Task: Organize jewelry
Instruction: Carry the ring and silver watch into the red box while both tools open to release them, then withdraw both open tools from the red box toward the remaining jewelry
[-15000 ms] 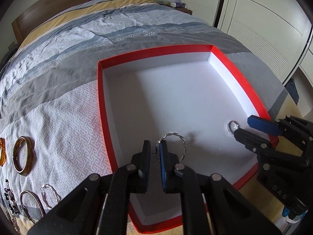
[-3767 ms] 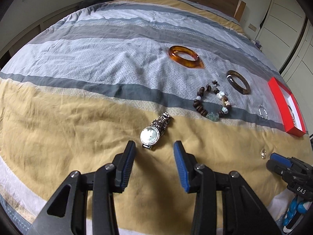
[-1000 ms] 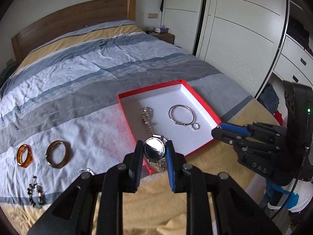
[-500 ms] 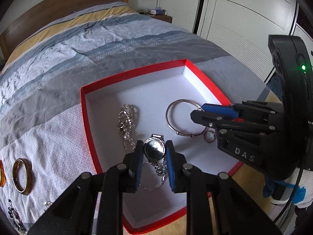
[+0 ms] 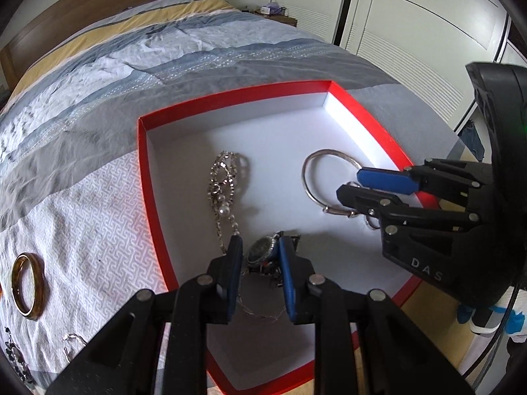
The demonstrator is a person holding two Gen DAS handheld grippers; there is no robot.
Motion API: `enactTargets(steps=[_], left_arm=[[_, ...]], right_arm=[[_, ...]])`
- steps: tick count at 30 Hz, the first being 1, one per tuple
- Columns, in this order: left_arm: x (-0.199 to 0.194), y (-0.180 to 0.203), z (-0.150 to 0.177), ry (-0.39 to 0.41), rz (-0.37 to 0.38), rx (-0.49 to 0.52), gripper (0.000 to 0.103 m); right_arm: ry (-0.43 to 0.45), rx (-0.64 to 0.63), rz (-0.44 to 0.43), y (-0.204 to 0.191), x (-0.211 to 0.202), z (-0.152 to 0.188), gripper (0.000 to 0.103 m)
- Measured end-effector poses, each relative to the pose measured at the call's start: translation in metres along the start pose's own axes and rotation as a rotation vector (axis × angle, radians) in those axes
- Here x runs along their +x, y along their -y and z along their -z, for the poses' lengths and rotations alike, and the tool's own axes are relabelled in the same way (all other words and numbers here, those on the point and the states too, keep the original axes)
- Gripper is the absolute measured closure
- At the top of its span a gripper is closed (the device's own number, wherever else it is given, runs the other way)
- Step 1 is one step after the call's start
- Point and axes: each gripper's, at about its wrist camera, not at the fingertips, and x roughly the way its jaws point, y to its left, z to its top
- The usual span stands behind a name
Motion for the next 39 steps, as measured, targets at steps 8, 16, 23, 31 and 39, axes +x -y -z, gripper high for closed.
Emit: enactTargets(steps=[8,16,23,31,39], left_arm=[[-0.023,0.003,0.003,0.025,-0.002,0.008,0.081],[-0.084,0.016,0.016,0.101,-0.066,0.002,0.08],[-0.145,0.017,0.04,0.159,-0.123,-0.019,0.079],[-0.204,0.011,0.076,0.202,-0.179,-0.034,0.073],[-0.246,0.003,0.111,0.227,-0.218,-0.057,0.072]], right_arm=[[0.055,0.062,0.017,0.006,-0.036,0.006,0.068],[0.099,0.102,0.017,0.001,-0.097,0.027,0.063],[0.125,0.116,-0.014,-0.025,-0.148,0.057,0.06],[0.161,0.123,-0.045,-0.061,-0.197,0.083,0.057],[0.193,0.149,-0.08,-0.086,-0.232,0.102,0.056]])
